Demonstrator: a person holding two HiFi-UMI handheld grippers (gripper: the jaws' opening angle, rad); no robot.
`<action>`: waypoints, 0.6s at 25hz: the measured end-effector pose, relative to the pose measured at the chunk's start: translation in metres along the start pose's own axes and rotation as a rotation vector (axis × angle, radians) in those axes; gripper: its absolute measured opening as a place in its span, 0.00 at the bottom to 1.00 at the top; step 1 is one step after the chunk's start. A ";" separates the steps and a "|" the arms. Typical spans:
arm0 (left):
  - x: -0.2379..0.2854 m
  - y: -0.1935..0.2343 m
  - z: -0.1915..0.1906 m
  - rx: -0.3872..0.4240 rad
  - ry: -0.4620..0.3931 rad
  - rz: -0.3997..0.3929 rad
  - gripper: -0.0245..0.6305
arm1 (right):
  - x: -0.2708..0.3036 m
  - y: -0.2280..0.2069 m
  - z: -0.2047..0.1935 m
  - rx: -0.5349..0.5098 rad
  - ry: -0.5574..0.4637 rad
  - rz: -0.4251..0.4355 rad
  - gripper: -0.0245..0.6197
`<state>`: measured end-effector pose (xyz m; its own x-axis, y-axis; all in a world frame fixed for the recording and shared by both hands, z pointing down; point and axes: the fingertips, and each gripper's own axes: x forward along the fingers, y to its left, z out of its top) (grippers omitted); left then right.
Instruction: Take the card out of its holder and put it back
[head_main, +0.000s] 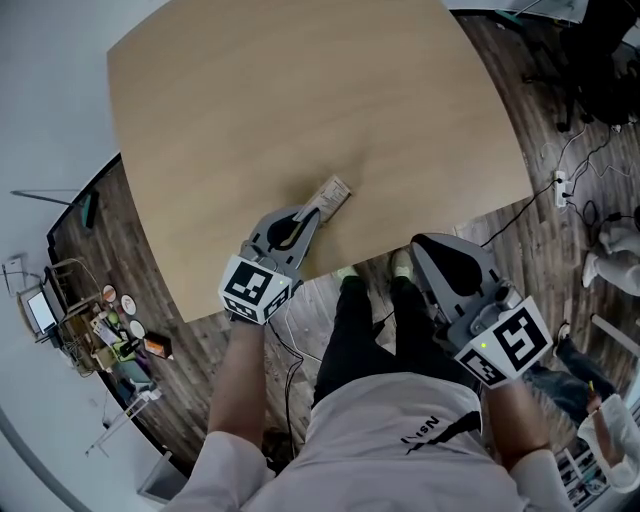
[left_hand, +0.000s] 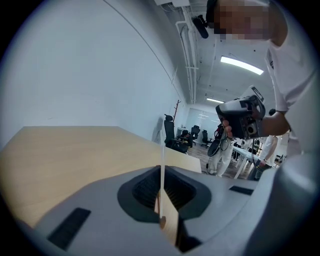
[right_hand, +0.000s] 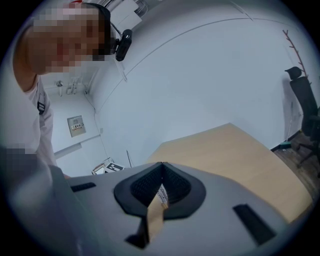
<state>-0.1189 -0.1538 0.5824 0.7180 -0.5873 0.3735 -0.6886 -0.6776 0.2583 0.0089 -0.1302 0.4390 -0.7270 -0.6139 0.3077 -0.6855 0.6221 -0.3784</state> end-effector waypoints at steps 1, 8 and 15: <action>0.000 0.001 -0.001 0.000 -0.002 0.001 0.07 | 0.000 0.000 -0.001 0.001 0.002 0.000 0.06; 0.002 0.001 -0.004 0.007 -0.012 0.000 0.07 | 0.001 -0.002 -0.005 0.003 0.017 0.003 0.06; 0.000 0.002 -0.004 0.039 0.002 0.047 0.08 | 0.005 -0.004 -0.006 0.008 0.022 0.003 0.06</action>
<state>-0.1209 -0.1532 0.5865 0.6849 -0.6178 0.3864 -0.7169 -0.6660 0.2059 0.0075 -0.1325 0.4473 -0.7301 -0.6009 0.3254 -0.6826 0.6200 -0.3869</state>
